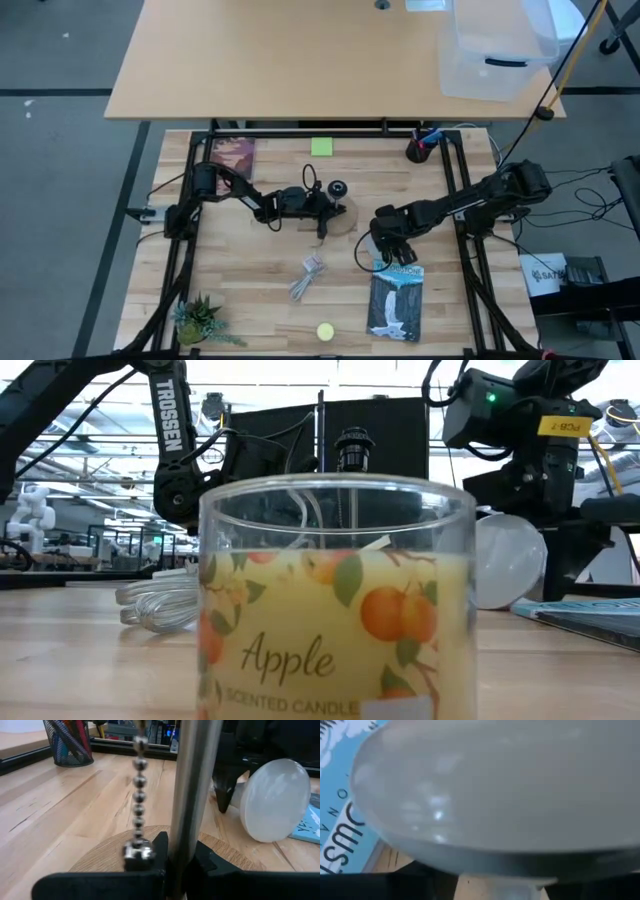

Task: Screw lightbulb
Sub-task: Insert the lightbulb into the lamp

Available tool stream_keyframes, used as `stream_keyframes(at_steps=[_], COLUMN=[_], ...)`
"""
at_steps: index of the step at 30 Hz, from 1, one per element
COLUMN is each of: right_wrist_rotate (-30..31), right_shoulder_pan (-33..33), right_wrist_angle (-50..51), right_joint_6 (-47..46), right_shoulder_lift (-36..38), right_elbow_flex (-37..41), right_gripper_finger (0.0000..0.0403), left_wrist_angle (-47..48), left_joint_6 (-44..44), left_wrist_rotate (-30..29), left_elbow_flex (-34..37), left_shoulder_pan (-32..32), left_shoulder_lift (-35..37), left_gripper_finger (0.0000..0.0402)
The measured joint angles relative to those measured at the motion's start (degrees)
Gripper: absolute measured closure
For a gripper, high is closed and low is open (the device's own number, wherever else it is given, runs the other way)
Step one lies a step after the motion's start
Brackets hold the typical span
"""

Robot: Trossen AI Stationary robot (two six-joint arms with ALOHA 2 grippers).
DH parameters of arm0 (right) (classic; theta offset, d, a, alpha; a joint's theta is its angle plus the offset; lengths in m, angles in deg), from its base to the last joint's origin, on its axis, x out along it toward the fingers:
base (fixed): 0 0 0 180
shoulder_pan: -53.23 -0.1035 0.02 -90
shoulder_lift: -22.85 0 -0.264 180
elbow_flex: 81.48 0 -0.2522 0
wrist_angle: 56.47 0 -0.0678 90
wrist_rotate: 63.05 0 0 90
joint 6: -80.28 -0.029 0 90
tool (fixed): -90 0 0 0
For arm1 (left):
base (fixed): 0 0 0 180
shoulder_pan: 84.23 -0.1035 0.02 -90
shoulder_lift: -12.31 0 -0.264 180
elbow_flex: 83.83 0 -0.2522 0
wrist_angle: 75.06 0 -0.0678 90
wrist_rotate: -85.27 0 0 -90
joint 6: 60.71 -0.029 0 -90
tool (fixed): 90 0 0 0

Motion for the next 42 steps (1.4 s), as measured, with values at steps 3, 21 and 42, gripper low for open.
stream_keyframes(at_steps=[3, 21, 42], right_wrist_rotate=[0.6, -2.1, -2.1], right_shoulder_pan=[0.0, 0.2, 2.3], right_wrist_angle=[-2.6, -6.6, -25.4], right_joint_6=[-1.0, -1.8, 1.6], right_shoulder_lift=[0.3, 5.7, 20.2], right_elbow_flex=[0.1, -5.5, -6.6], right_gripper_finger=[0.0234, 0.0254, 0.0239], left_wrist_angle=[0.0, -0.2, -3.4], left_joint_6=[0.0, 0.0, 1.9], left_wrist_rotate=[0.0, 0.0, 1.3], left_elbow_flex=[0.0, 0.0, 1.1], left_shoulder_pan=[0.0, 0.0, 5.1], left_shoulder_lift=[0.0, 0.0, 5.3], left_gripper_finger=[0.0373, 0.0373, 0.0176])
